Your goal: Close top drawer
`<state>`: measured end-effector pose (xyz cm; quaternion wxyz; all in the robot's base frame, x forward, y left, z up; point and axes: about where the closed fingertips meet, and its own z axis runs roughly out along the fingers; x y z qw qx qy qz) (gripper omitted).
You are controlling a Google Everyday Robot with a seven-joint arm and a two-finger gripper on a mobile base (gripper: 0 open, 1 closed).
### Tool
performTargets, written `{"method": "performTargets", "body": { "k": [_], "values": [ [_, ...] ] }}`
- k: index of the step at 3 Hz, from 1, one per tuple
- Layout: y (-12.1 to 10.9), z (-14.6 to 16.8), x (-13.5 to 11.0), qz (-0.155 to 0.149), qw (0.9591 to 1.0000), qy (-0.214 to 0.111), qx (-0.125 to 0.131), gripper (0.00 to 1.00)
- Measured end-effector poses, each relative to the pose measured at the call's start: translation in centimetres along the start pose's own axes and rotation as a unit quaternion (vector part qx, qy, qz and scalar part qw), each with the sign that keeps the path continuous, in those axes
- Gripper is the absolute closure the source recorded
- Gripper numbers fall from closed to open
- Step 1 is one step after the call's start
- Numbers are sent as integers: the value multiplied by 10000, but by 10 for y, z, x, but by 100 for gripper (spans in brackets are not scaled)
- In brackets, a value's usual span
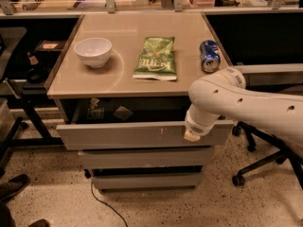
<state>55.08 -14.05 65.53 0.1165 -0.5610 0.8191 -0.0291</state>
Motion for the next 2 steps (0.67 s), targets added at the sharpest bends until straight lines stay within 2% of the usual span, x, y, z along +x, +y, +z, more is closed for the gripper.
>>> {"method": "performTargets", "body": {
  "k": [2],
  "values": [
    [0, 0, 0, 0, 10000, 0, 0, 12]
  ]
}}
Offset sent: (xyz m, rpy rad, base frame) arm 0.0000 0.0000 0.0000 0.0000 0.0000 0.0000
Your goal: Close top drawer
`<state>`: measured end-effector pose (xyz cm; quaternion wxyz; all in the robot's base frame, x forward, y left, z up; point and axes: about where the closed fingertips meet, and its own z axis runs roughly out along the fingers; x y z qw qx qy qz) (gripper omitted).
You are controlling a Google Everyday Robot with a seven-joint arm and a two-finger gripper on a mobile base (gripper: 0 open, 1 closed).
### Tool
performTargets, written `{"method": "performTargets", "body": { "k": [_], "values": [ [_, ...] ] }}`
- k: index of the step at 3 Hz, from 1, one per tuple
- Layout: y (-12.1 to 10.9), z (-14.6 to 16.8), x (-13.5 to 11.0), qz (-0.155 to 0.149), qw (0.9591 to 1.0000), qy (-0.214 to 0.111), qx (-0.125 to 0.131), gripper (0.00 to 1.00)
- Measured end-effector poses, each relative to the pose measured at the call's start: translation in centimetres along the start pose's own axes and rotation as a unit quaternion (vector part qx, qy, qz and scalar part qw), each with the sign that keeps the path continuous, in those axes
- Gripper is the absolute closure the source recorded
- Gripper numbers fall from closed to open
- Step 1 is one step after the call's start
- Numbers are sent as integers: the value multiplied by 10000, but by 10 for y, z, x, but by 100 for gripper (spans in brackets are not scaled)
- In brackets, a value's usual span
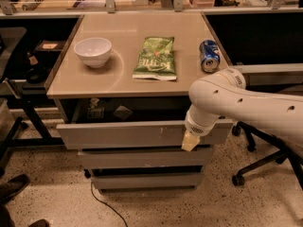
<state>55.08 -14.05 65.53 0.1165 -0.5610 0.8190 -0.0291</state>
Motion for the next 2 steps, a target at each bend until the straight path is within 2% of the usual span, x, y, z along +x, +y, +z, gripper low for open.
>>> {"method": "performTargets", "body": {
  "k": [1, 2],
  "values": [
    [0, 0, 0, 0, 10000, 0, 0, 0],
    [0, 0, 0, 0, 10000, 0, 0, 0]
  ]
}}
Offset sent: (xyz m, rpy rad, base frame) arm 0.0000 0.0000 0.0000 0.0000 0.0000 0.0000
